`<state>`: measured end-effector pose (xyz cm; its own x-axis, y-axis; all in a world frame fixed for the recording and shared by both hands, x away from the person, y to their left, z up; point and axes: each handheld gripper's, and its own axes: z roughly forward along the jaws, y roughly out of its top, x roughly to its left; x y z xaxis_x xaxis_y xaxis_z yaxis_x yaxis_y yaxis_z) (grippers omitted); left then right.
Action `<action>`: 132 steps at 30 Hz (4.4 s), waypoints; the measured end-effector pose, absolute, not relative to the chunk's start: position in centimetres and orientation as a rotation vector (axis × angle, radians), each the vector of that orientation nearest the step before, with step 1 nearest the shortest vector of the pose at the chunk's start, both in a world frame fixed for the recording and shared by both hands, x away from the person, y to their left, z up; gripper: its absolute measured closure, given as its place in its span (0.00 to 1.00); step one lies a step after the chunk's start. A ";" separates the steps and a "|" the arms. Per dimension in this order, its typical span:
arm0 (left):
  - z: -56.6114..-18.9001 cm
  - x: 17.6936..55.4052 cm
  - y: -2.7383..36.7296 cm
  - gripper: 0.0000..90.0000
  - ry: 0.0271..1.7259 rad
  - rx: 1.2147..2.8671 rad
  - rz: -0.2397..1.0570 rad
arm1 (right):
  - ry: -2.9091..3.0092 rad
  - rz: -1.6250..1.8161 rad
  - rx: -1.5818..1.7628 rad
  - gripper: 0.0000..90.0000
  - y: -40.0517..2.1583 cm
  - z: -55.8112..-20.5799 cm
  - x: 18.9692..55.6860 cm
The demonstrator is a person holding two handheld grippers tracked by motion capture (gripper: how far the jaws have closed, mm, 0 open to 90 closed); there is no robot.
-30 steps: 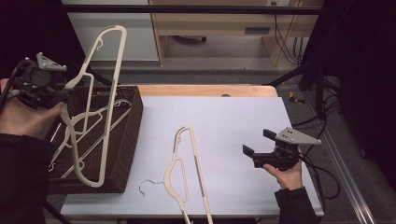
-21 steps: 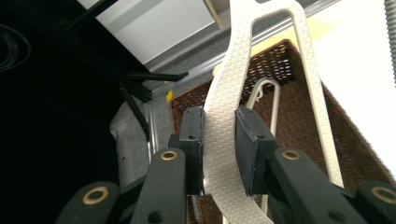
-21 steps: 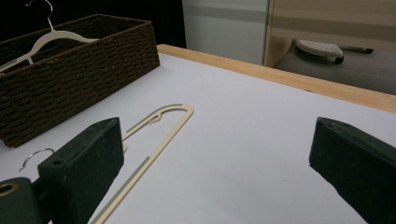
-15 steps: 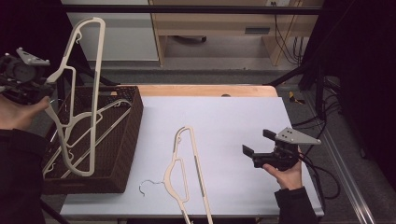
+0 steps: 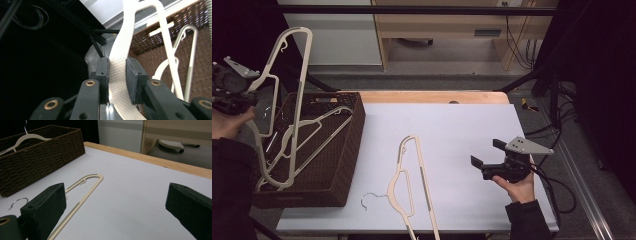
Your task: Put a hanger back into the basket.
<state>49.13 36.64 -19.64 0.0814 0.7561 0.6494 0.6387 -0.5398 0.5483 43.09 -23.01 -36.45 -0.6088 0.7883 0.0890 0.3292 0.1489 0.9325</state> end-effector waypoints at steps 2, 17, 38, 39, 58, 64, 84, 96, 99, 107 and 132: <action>-20.2 49.3 36.3 0.81 1.412 2.259 1.523 | 2.009 1.460 1.069 0.04 -23.0 -36.5 43.1; -24.2 50.6 36.3 0.81 1.335 2.454 1.589 | 2.015 1.456 1.069 0.04 -22.9 -36.6 43.1; -31.2 53.3 33.6 0.81 1.215 2.725 1.513 | 2.011 1.457 1.070 0.04 -23.0 -36.5 43.2; -31.4 53.4 33.5 0.81 1.213 2.737 1.519 | 2.011 1.459 1.071 0.04 -23.0 -36.5 43.1; -32.2 54.5 31.1 0.81 1.131 2.907 1.616 | 2.012 1.463 1.069 0.04 -23.0 -36.6 43.2; -33.3 54.9 31.0 0.81 1.138 2.934 1.607 | 2.008 1.465 1.070 0.04 -23.1 -36.5 43.1; -37.6 56.3 28.7 0.81 1.088 3.019 1.646 | 2.007 1.466 1.067 0.04 -23.2 -36.4 43.1; -35.1 55.7 29.3 0.63 1.232 2.864 1.391 | 2.003 1.476 1.067 0.04 -23.2 -36.3 43.0; -33.5 54.9 29.4 0.58 1.235 2.776 1.387 | 1.999 1.482 1.070 0.04 -23.2 -36.3 43.0; -29.5 52.3 29.3 0.52 1.210 2.507 1.433 | 2.000 1.484 1.065 0.04 -23.3 -36.2 42.9; -31.3 42.8 23.5 0.26 1.004 1.801 0.759 | 1.973 1.496 1.076 0.04 -23.6 -36.0 42.8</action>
